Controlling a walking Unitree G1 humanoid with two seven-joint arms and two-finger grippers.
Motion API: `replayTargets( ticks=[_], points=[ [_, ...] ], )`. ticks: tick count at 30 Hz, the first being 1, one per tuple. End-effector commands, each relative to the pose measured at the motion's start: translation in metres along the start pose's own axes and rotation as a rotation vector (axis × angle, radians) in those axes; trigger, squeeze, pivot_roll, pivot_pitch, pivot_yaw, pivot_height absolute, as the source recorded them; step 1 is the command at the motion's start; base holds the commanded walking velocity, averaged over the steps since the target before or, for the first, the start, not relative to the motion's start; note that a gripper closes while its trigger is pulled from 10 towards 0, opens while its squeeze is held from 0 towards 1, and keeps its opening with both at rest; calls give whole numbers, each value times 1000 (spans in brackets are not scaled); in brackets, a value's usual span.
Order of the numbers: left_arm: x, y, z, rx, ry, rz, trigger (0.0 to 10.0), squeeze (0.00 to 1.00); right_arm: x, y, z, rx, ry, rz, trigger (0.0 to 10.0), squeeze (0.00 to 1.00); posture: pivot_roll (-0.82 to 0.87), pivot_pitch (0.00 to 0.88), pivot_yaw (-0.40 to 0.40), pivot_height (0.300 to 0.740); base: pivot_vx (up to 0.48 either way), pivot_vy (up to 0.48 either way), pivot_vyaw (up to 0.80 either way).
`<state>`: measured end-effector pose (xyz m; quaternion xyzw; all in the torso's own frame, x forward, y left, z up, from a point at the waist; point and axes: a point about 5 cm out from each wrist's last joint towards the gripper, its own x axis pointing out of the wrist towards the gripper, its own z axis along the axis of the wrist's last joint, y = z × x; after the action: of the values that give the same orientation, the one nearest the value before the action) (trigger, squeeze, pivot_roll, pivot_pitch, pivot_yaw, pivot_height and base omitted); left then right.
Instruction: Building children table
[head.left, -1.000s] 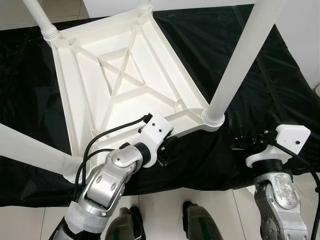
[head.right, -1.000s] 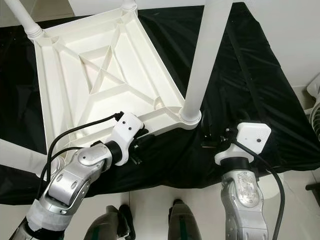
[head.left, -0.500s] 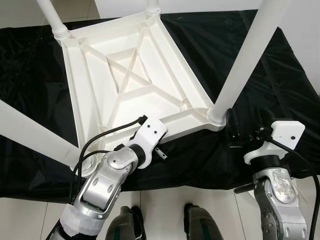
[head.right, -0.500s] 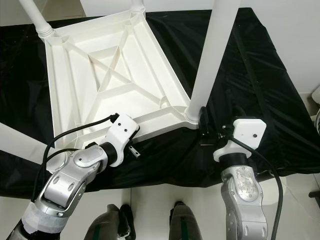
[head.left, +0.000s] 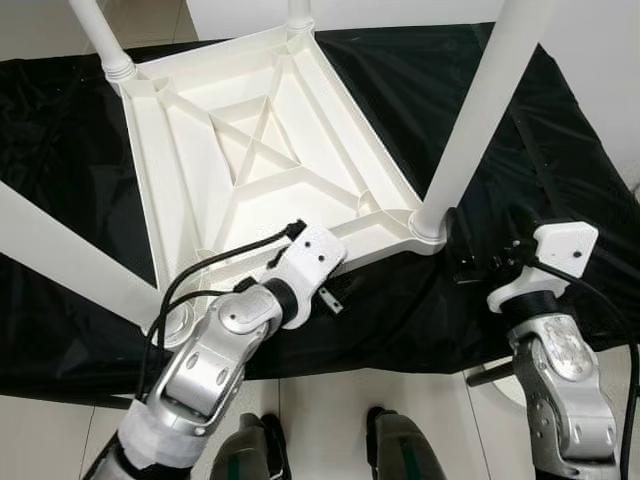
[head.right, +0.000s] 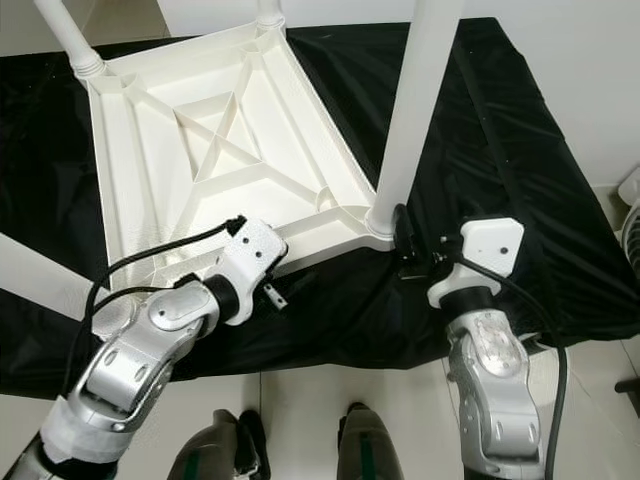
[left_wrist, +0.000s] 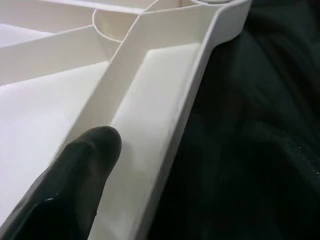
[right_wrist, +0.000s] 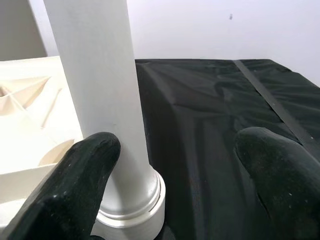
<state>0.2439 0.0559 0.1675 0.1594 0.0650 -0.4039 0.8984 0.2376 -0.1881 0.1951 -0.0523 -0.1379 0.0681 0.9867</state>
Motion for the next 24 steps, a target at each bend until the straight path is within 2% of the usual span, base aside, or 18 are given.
replayTargets(
  ticks=[1, 7, 10, 20, 22, 24],
  points=[
    [-4, -7, -5, -3, 25, -69, 10000, 0, 5, 3, -2, 10, 0, 39, 10000, 0, -143, 165, 65, 740, 0, 0, 0],
    [-12, -7, -15, 5, 66, -96, 10000, 0, 14, 2, -2, -2, -11, 73, 10000, 0, -137, 165, 59, 740, 0, 0, 0],
    [-18, -3, -20, -17, 94, -93, 10000, 0, 24, 3, -2, 3, -13, 148, 10000, 0, -125, 164, 49, 740, 0, 0, 0],
    [-20, -1, -21, -37, 106, -71, 10000, 0, 32, 8, -4, 11, -9, 243, 10000, 0, -116, 164, 46, 740, 0, 0, 0],
    [-21, 0, -23, -38, 116, -70, 10000, 0, 39, 13, -4, 13, -13, 312, 10000, 0, -114, 162, 45, 740, 0, 0, 0],
    [-22, 0, -24, -38, 121, -68, 10000, 0, 43, 14, -5, 10, -15, 329, 10000, 0, -114, 162, 45, 740, 0, 0, 0]
  ],
)
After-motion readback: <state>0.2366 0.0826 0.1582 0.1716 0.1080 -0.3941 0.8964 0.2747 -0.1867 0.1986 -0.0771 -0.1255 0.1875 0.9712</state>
